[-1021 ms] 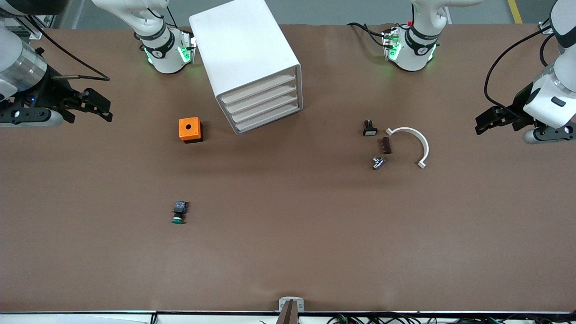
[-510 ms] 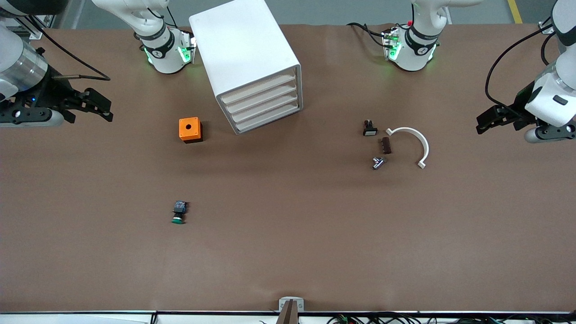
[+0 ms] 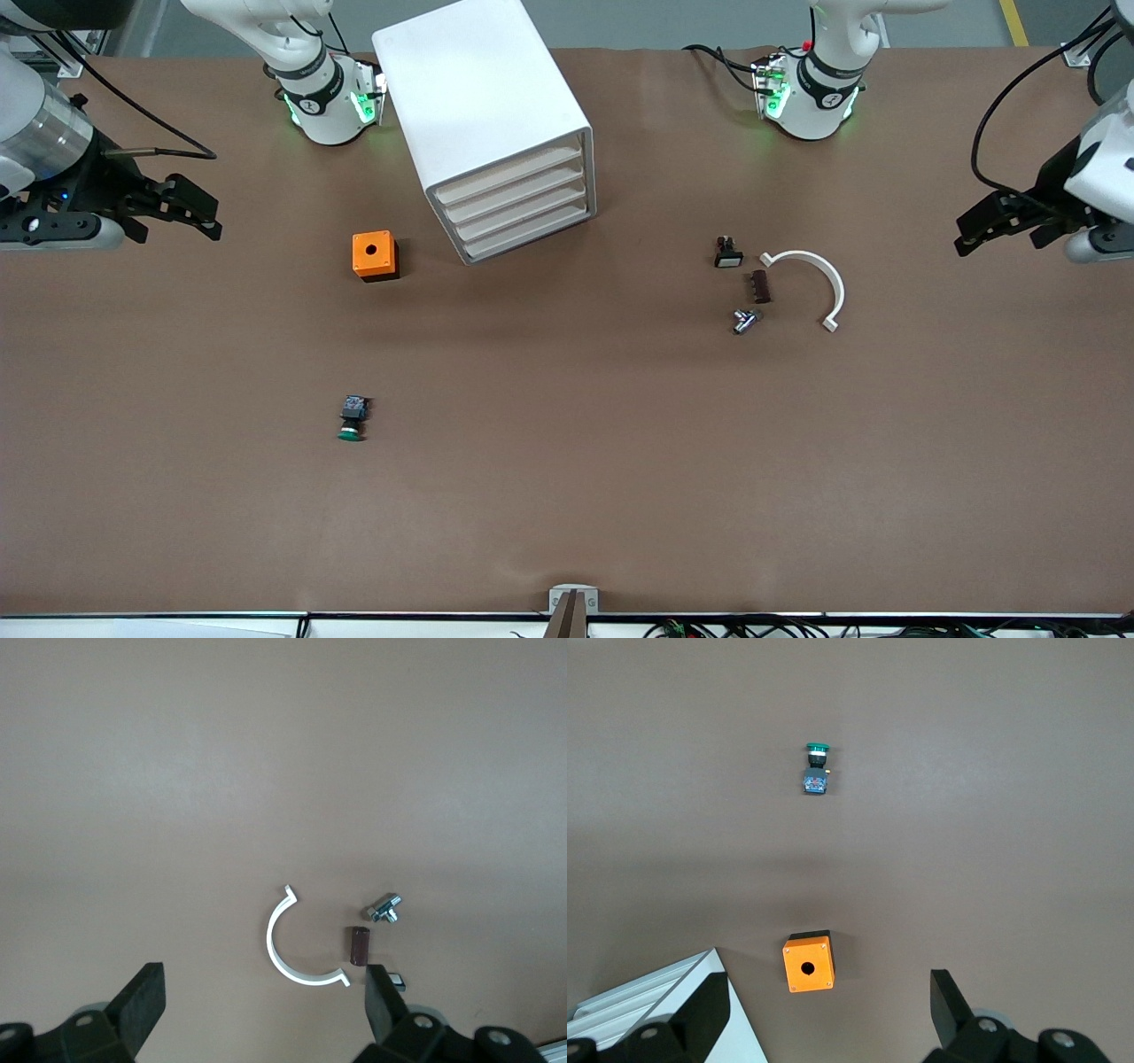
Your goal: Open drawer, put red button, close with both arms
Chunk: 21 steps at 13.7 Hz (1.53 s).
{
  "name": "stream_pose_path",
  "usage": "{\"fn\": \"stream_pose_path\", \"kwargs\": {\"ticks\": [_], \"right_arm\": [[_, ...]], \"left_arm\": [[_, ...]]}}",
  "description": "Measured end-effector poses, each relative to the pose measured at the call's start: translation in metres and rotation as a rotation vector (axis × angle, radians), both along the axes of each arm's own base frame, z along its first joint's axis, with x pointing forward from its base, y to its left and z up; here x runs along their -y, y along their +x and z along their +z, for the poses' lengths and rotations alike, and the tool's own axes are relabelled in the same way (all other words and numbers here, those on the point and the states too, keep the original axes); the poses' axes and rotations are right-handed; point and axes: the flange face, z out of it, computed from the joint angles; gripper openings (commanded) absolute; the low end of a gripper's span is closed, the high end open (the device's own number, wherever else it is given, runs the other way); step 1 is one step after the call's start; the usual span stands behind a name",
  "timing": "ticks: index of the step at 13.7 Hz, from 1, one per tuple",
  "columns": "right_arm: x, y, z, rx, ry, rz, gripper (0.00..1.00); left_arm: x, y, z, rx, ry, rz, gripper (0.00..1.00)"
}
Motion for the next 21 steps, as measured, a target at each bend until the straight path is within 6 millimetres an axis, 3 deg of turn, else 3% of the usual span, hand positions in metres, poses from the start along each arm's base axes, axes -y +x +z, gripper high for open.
{"fn": "stream_pose_path", "kwargs": {"ticks": [4, 21], "right_arm": [[0.001, 0.000, 0.000, 0.001, -0.004, -0.004, 1.00], [-0.001, 0.000, 0.000, 0.005, -0.024, -0.071, 1.00]], "left_arm": [[-0.001, -0.003, 0.021, 0.009, 0.000, 0.001, 0.99], [0.002, -0.011, 0.008, -0.105, 0.005, -0.005, 0.99]]}}
